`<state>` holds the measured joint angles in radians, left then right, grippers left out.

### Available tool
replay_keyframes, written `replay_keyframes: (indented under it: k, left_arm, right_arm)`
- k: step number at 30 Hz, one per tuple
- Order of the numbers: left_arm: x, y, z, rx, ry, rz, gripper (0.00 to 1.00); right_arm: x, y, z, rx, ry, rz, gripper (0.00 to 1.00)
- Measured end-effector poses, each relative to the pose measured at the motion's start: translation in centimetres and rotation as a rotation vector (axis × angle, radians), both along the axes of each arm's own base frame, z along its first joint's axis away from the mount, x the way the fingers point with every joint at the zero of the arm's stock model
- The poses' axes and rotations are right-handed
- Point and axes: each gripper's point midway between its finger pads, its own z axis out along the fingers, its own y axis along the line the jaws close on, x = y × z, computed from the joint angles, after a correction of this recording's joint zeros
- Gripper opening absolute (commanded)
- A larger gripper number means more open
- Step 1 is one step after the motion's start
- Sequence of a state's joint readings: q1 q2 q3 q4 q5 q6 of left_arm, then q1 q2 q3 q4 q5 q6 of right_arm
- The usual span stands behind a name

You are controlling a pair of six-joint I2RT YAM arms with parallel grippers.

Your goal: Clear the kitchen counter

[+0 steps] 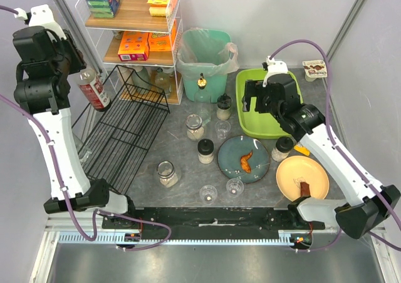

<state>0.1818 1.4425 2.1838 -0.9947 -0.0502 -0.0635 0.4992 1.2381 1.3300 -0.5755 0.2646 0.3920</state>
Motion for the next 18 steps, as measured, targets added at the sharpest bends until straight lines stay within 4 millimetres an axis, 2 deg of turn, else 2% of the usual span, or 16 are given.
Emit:
replay_keyframes:
  k: [5, 18]
  left_arm:
    - [0.2, 1.0, -0.1, -0.003, 0.004, 0.022, 0.02]
    - [0.5, 2.0, -0.4, 0.0, 0.004, 0.051, 0.02]
  right_arm:
    - [0.3, 0.2, -0.7, -0.004, 0.019, 0.004, 0.98]
    - [0.8, 0.4, -1.3, 0.002, 0.036, 0.013, 0.98]
